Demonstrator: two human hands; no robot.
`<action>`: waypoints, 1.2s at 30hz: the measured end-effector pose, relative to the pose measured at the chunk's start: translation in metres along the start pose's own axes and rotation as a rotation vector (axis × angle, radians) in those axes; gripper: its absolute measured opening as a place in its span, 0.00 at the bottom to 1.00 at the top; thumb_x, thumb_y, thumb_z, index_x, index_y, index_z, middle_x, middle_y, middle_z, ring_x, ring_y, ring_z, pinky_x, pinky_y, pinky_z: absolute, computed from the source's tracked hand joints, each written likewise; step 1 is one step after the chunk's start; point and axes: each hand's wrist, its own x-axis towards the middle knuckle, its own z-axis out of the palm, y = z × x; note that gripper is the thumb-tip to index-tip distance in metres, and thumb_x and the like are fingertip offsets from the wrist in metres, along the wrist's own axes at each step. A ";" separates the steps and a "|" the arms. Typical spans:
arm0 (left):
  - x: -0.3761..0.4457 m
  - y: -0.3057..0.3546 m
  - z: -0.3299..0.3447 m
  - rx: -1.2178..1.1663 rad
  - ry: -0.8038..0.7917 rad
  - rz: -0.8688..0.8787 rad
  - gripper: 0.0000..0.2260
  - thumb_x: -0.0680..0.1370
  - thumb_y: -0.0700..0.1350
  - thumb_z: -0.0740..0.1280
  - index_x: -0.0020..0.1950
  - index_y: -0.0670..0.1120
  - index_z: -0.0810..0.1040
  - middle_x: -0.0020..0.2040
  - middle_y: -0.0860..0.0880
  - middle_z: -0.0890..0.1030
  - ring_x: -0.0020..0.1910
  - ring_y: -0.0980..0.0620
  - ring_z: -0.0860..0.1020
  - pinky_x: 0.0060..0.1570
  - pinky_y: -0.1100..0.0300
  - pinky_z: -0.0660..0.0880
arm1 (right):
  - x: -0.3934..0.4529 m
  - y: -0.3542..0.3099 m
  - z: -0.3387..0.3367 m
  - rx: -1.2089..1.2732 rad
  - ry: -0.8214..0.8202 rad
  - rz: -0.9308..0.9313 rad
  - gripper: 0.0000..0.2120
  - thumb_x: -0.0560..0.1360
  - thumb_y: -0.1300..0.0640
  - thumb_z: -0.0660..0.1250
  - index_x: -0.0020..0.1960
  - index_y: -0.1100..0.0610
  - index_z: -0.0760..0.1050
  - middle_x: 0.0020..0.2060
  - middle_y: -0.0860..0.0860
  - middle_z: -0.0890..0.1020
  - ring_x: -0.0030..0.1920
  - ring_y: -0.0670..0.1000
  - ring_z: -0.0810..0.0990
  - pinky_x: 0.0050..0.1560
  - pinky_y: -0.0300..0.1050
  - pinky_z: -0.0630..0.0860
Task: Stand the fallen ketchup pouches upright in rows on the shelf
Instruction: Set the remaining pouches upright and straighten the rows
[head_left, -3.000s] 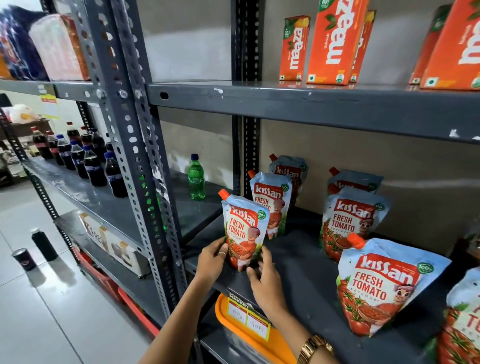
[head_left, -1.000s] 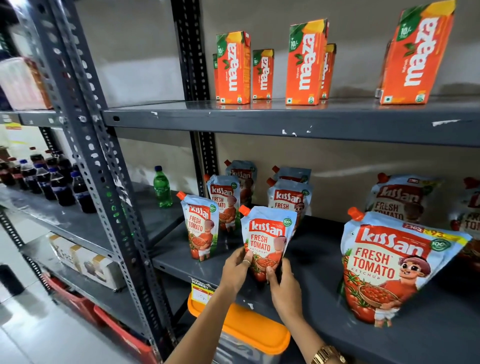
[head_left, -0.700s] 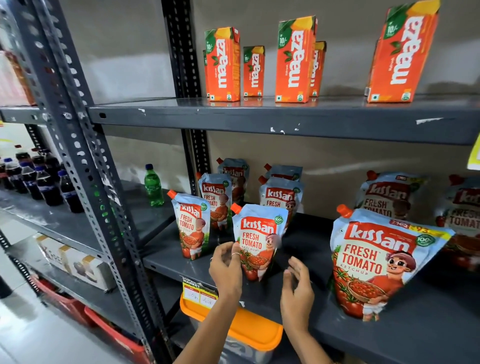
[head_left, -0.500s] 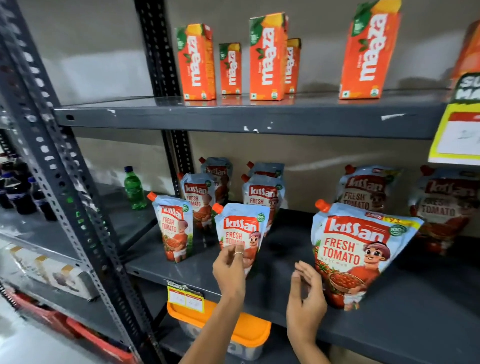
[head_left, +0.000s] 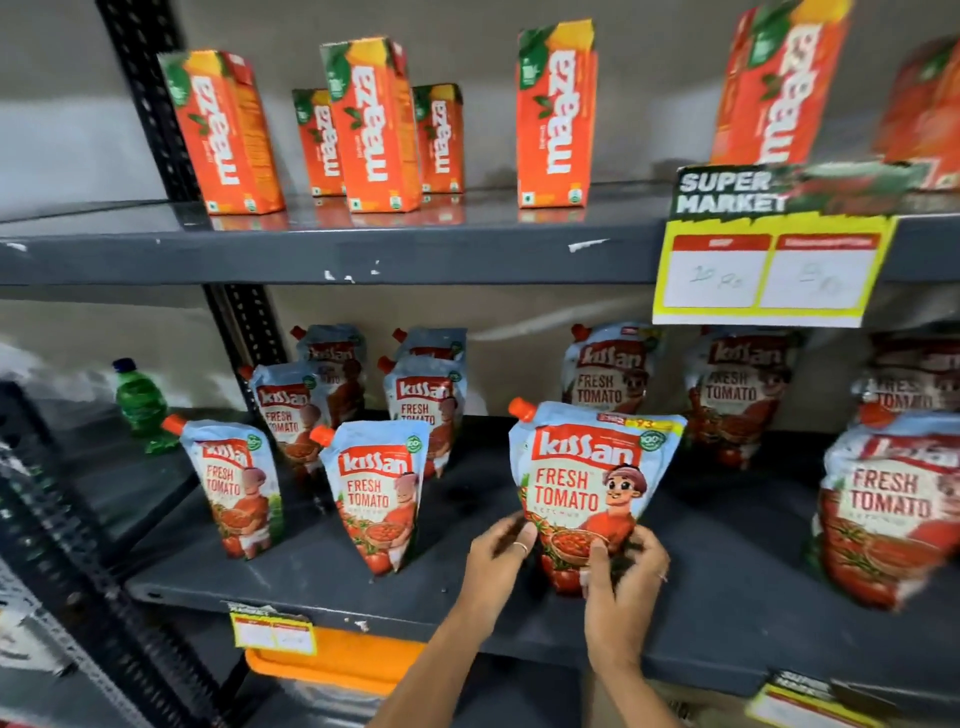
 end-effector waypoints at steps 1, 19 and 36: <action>0.001 -0.002 0.002 0.008 -0.004 -0.006 0.13 0.78 0.42 0.64 0.61 0.40 0.76 0.55 0.48 0.80 0.51 0.58 0.78 0.42 0.75 0.76 | -0.001 -0.008 -0.001 0.015 -0.011 0.023 0.26 0.67 0.36 0.62 0.59 0.49 0.63 0.55 0.47 0.66 0.53 0.61 0.75 0.51 0.61 0.77; -0.017 -0.001 0.071 0.012 0.063 -0.024 0.13 0.79 0.44 0.61 0.61 0.41 0.76 0.53 0.49 0.80 0.47 0.63 0.77 0.36 0.80 0.74 | 0.044 0.014 -0.063 0.055 -0.248 0.065 0.20 0.73 0.52 0.65 0.63 0.55 0.66 0.53 0.50 0.76 0.57 0.51 0.75 0.51 0.42 0.73; -0.061 0.010 0.140 0.140 0.539 0.202 0.14 0.76 0.42 0.65 0.31 0.46 0.73 0.29 0.48 0.75 0.32 0.49 0.72 0.34 0.60 0.67 | 0.078 0.003 -0.142 0.179 0.022 0.079 0.09 0.73 0.68 0.63 0.52 0.59 0.73 0.46 0.55 0.78 0.45 0.44 0.78 0.43 0.32 0.74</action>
